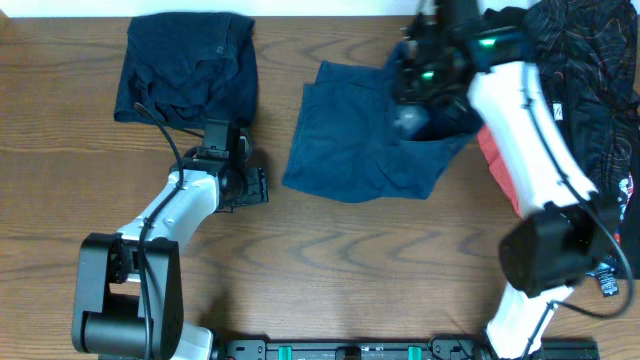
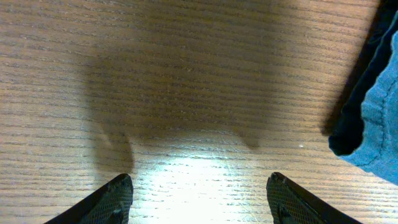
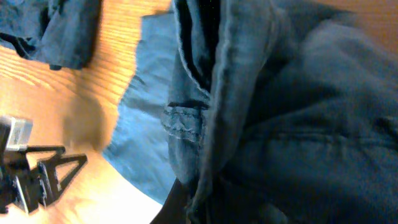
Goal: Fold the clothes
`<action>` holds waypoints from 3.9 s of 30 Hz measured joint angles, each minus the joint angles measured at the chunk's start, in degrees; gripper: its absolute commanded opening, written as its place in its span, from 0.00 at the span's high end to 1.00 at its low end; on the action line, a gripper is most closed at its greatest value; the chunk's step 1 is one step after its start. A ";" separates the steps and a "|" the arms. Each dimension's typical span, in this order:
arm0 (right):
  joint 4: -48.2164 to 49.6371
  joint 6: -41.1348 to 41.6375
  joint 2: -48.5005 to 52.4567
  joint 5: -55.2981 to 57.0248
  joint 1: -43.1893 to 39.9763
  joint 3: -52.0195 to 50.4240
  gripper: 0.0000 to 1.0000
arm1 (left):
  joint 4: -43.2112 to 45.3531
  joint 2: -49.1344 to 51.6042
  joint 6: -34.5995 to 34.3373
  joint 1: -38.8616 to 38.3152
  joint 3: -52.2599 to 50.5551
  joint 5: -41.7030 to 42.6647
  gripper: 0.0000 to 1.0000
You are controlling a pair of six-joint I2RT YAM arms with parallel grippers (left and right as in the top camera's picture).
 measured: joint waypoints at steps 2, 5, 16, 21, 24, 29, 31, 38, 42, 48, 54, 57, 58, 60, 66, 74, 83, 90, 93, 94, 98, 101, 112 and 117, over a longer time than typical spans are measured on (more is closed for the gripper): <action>3.76 1.81 2.99 -0.09 2.36 0.00 0.99 | 0.00 0.00 0.00 0.00 0.00 0.00 0.29; 9.46 4.79 6.78 -0.26 5.18 -0.02 0.99 | 0.07 0.00 -0.02 0.00 0.00 0.00 0.29; 25.57 12.79 13.09 -0.13 11.61 -0.02 0.99 | 0.09 0.00 0.00 0.00 0.00 0.02 0.29; 32.59 14.64 13.75 0.44 14.14 0.00 0.55 | 0.09 0.00 0.00 0.00 0.00 0.02 0.29; 37.59 14.80 14.91 0.31 15.43 0.11 0.01 | 0.11 0.00 -0.02 0.00 0.00 0.00 0.29; 40.59 13.46 16.00 -2.64 17.38 0.15 0.01 | 0.09 0.00 0.00 0.00 0.00 0.02 0.29; 40.52 13.27 15.74 -4.22 17.46 0.37 0.01 | 0.11 0.00 0.00 0.00 0.00 0.02 0.29; 29.99 11.08 7.41 -5.09 14.58 0.42 0.01 | -0.13 -0.07 0.00 0.00 -0.02 0.02 0.29; 20.37 8.83 -1.11 -0.04 11.61 1.46 0.01 | -2.97 -2.12 0.00 0.00 0.07 0.02 0.29; 14.21 6.88 -2.86 3.76 9.09 2.78 0.82 | -5.29 -13.31 0.09 0.00 2.43 -0.02 0.29; 14.38 7.34 6.64 4.59 9.53 2.69 0.99 | -6.40 -23.98 0.17 0.00 3.72 -2.69 0.29; 16.15 8.20 11.82 4.31 10.12 2.36 0.99 | -7.32 -25.86 0.20 0.00 3.69 -5.07 0.29; 17.14 8.44 13.27 4.04 10.32 2.29 0.99 | -7.45 -26.08 0.17 0.00 3.69 -5.75 0.29; 20.15 8.83 16.24 2.54 10.78 2.14 0.99 | -7.67 -26.10 0.17 0.00 3.69 -6.49 0.29; 27.85 9.62 22.75 -1.01 14.23 2.12 0.99 | -7.67 -26.03 0.20 0.00 3.69 -7.80 0.29; 31.15 11.76 26.95 -2.49 19.26 2.12 0.98 | -7.67 -24.76 0.17 0.00 3.69 -8.22 0.29; 22.73 10.21 23.21 -5.44 16.09 2.08 0.49 | -5.92 -18.71 0.20 0.00 3.72 -8.20 0.29; 14.99 6.14 10.84 -2.95 11.45 2.03 0.27 | -2.36 -13.66 0.20 0.00 3.69 -8.22 0.28; 14.93 5.11 8.87 -2.10 11.26 2.38 0.27 | -0.94 -12.70 0.46 0.13 3.69 -8.20 0.19; 14.93 4.94 9.01 -1.92 11.43 2.45 0.27 | -0.52 -12.57 0.52 0.24 3.69 -8.22 0.15; 14.49 4.26 12.83 -1.73 12.41 2.45 0.24 | -0.11 -12.52 0.52 2.58 3.69 -8.20 0.11; 13.05 4.09 17.59 -2.64 13.16 2.40 0.24 | -0.46 -12.52 0.42 4.87 3.69 -8.22 0.11; -3.82 1.77 21.62 -4.68 13.55 2.45 0.16 | -1.46 -12.52 0.44 6.64 3.69 -7.21 0.11; -12.07 -1.09 21.62 -1.64 13.38 2.45 0.15 | -1.49 -12.52 0.57 6.64 3.69 -4.44 0.11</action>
